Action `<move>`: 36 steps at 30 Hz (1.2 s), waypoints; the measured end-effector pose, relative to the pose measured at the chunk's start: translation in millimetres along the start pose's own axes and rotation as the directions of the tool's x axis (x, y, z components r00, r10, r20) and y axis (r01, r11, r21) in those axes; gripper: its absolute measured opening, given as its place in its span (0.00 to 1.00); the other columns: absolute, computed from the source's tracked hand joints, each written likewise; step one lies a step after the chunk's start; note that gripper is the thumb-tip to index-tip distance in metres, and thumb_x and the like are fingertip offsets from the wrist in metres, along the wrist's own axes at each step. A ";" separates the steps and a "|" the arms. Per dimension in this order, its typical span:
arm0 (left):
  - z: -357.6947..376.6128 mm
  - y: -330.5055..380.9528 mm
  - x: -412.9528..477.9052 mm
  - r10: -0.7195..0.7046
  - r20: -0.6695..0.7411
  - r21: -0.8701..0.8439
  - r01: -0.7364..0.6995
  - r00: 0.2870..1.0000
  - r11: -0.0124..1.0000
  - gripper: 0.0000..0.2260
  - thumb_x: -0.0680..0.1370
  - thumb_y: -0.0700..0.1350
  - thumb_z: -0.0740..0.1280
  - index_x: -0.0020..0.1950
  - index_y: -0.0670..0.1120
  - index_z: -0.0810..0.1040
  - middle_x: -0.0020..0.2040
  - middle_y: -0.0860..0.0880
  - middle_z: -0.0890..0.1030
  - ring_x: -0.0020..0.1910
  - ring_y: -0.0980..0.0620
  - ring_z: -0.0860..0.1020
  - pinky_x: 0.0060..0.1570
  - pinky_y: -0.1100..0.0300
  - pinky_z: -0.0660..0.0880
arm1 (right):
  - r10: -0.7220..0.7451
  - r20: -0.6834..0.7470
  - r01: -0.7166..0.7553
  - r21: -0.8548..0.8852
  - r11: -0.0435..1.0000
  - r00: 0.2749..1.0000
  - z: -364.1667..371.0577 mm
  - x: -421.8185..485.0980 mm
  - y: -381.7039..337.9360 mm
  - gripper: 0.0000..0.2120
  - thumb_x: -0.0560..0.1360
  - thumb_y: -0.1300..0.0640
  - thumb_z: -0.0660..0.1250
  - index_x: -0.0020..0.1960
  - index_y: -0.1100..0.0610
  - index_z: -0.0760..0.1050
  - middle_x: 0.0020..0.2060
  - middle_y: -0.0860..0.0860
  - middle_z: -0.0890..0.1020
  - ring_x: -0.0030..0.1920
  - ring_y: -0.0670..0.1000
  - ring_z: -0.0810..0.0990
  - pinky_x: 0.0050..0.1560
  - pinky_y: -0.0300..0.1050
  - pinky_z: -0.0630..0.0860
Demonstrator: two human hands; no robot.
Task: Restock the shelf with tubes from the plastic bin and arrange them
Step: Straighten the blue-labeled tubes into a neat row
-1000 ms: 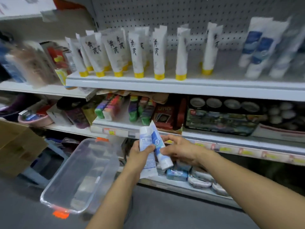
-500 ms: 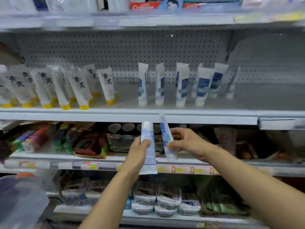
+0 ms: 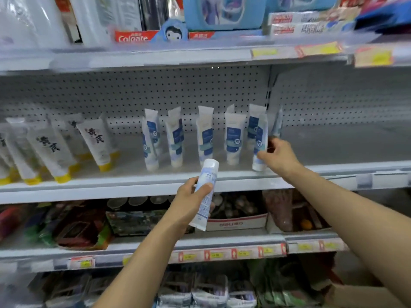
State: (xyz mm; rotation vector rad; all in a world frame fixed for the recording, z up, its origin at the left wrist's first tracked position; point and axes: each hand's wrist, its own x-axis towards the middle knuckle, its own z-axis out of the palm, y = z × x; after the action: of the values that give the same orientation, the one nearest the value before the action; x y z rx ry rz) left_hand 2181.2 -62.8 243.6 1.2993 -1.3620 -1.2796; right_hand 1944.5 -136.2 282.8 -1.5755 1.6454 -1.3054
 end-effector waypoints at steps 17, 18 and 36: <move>21.5 11.3 5.2 -0.052 0.006 0.020 0.052 0.999 0.998 0.16 0.78 0.51 0.66 0.65 0.53 0.72 0.54 0.46 0.81 0.48 0.45 0.82 0.38 0.56 0.78 | 0.080 -0.213 -0.108 -0.123 0.986 0.974 12.0 38.8 27.2 0.27 0.73 0.58 0.71 0.68 0.62 0.64 0.61 0.57 0.73 0.64 0.57 0.71 0.63 0.54 0.71; 22.3 11.9 3.2 -0.058 0.010 0.024 0.057 0.998 0.998 0.16 0.78 0.51 0.67 0.65 0.53 0.72 0.54 0.45 0.81 0.48 0.45 0.83 0.38 0.56 0.78 | 0.002 -0.258 -0.063 -0.230 0.971 0.966 10.5 26.1 25.6 0.27 0.73 0.57 0.71 0.68 0.62 0.64 0.62 0.58 0.71 0.65 0.58 0.68 0.64 0.55 0.70; 98.8 55.6 -19.9 -0.239 0.469 -0.208 0.369 0.850 0.906 0.30 0.80 0.62 0.56 0.65 0.37 0.73 0.53 0.33 0.81 0.41 0.40 0.83 0.34 0.53 0.81 | -0.693 0.258 0.684 -0.574 0.451 0.673 -57.3 -73.2 44.8 0.21 0.63 0.61 0.71 0.56 0.56 0.77 0.51 0.53 0.78 0.51 0.51 0.69 0.40 0.46 0.73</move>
State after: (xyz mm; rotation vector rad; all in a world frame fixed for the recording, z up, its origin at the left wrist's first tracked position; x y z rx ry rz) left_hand 2078.6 -34.5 287.5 1.0892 -1.2153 -2.0102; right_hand 1888.7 -56.5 248.6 -2.9120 1.5744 -1.1153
